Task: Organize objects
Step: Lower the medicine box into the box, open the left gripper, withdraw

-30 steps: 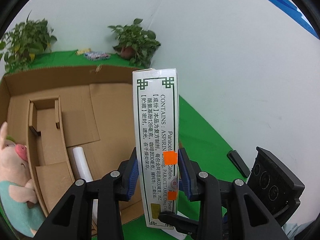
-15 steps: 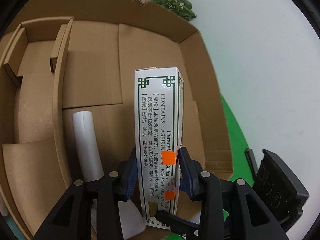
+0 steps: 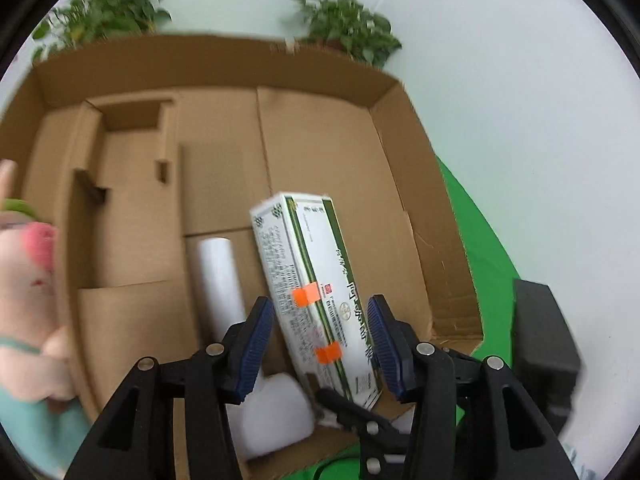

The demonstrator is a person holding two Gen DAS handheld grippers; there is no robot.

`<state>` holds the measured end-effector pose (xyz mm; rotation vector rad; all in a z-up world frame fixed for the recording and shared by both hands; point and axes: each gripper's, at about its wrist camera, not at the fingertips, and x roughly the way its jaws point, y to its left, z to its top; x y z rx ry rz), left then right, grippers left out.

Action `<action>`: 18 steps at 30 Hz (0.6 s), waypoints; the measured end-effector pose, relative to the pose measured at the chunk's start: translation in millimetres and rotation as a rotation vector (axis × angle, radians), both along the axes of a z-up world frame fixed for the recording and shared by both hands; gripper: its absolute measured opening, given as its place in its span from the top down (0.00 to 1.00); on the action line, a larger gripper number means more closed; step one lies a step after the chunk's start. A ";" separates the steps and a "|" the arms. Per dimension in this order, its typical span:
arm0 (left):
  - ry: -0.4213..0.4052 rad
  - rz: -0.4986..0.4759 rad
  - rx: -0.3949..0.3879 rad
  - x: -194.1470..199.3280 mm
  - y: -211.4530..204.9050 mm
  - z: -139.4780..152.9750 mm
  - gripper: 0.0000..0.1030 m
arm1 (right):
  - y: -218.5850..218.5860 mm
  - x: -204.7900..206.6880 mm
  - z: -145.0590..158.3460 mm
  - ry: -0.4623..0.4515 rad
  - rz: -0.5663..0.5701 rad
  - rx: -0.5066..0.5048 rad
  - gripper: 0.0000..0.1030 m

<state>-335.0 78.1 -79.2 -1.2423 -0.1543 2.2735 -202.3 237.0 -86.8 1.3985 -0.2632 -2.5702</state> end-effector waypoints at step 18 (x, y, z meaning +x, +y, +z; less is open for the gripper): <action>0.215 0.268 -0.081 101.3 -107.7 35.7 0.45 | -6.2 58.4 14.0 0.047 -0.036 -0.015 0.23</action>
